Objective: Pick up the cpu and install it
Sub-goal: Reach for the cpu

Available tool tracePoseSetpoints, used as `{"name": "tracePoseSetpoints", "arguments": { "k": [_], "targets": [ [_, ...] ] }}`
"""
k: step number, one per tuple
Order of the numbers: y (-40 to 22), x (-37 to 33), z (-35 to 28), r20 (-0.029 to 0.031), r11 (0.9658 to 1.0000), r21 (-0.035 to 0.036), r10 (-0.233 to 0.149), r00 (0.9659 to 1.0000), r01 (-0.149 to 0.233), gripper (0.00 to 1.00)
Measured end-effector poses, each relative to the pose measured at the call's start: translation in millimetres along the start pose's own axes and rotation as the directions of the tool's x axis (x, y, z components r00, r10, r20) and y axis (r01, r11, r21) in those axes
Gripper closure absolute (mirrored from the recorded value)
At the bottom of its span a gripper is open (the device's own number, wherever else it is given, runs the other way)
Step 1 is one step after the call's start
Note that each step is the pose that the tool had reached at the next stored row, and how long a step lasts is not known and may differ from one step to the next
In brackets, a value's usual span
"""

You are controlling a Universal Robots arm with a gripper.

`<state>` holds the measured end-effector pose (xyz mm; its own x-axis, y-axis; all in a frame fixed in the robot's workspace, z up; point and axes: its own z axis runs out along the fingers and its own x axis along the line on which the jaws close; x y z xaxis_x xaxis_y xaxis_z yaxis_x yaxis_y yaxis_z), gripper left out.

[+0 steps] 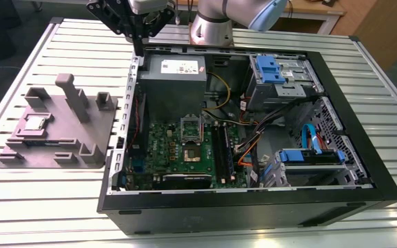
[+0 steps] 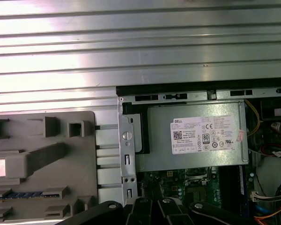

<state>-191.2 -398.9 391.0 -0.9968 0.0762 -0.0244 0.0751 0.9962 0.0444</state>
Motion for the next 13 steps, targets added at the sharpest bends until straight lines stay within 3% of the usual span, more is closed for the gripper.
{"name": "tracePoseSetpoints", "arguments": {
  "k": [13],
  "targets": [
    [-0.3, 3.2, 0.2, 0.0001, 1.0000, 0.0000, 0.000, 1.0000, 0.000, 0.89]
  ]
}}
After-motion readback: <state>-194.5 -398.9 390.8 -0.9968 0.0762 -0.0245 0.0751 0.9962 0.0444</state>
